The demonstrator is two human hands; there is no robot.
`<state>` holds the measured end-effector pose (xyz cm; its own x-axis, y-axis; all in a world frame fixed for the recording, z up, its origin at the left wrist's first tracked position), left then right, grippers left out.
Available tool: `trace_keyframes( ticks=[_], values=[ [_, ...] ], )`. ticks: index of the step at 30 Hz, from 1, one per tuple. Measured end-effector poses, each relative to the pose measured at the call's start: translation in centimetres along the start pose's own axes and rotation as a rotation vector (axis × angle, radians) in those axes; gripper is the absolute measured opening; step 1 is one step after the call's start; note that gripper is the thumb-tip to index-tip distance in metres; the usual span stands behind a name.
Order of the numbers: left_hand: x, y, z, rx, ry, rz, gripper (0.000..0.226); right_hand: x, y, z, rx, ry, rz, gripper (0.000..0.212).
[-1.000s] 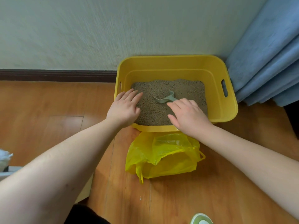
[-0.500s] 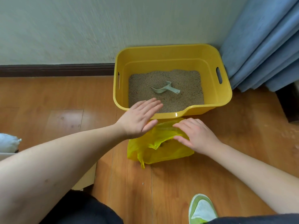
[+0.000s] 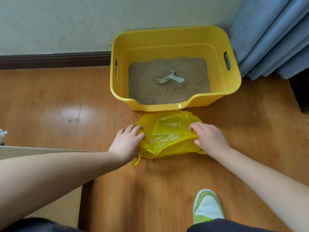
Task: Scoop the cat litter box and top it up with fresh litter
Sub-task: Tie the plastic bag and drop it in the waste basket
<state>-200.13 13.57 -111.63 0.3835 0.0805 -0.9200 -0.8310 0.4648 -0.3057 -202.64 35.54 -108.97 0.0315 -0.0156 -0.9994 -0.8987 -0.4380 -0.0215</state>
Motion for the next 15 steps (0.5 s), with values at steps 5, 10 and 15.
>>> trace_keyframes(
  ticks=[5,10,15],
  values=[
    [-0.7,-2.3,-0.5,-0.045,-0.098,0.063,0.046,-1.2,-3.2,0.0,0.163,0.196,-0.073,0.056],
    [-2.7,-6.1,-3.0,-0.231,-0.218,0.103,0.065,-2.2,-7.4,-0.5,0.289,0.260,-0.277,0.032],
    [-4.7,-12.4,-6.5,-0.804,-0.460,0.114,0.039,-5.5,-9.5,-0.8,0.461,0.424,-0.366,0.035]
  ],
)
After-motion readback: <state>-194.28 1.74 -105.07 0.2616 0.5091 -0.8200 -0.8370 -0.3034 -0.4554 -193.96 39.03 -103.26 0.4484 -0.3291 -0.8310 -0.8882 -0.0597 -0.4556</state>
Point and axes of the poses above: each hand's wrist, its own y-axis towards the middle knuckle, its own x-axis out of the palm, z = x × y, the point moved 10 cm from there along y, towards the middle knuckle, and after that the axes turned 10 degrees about -y, right-handed, at the moved point
